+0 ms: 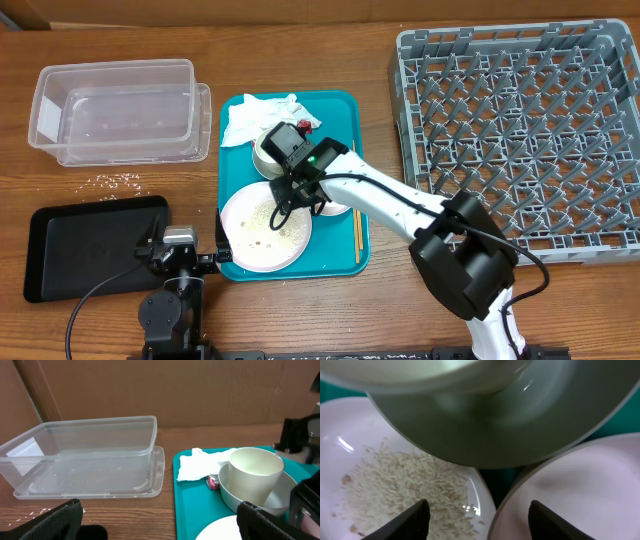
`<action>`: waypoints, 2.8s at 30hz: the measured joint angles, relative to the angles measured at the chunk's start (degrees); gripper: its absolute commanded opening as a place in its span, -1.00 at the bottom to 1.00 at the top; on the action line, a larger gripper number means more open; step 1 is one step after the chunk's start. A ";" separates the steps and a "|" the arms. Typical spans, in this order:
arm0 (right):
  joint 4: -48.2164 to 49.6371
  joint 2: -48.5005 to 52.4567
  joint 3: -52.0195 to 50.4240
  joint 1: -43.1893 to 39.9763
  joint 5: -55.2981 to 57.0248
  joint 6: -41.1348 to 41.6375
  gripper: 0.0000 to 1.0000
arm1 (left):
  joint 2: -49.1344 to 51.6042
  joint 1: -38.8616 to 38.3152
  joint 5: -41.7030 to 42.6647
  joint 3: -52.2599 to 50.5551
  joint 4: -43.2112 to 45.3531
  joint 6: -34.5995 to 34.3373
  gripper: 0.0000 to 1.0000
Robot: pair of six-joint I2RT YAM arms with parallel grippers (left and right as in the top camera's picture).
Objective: Sort waste into correct bins and load items into the dishwasher
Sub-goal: 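Grasp the pink bowl rim with the right gripper, then lift the pink bowl and carry it to the dish rack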
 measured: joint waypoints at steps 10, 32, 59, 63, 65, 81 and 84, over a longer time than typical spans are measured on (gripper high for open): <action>-0.11 0.02 -0.07 0.72 6.54 2.34 -0.02 | 0.02 0.00 0.00 0.00 0.00 0.02 0.99; -1.05 -0.04 -0.07 0.79 7.39 2.99 -0.88 | 0.00 0.00 0.00 0.00 0.02 0.02 1.00; -8.55 -28.59 5.53 -32.89 -5.81 -2.64 -0.92 | 0.02 0.00 0.00 0.00 0.00 0.02 1.00; -5.99 -26.71 5.51 -45.33 -21.53 -8.46 -0.92 | 0.02 0.00 0.00 0.00 -0.02 0.02 0.99; -3.39 -24.96 5.51 -50.53 -31.82 -11.08 -0.92 | 0.02 0.00 0.00 0.00 0.00 0.00 0.99; 10.60 -4.87 5.51 -62.27 -69.05 -8.55 -0.92 | 0.00 0.00 0.00 0.00 0.02 0.00 0.99; 10.86 -2.73 5.51 -63.23 -70.58 -6.58 -0.92 | 0.02 0.00 0.00 0.00 0.00 0.02 0.99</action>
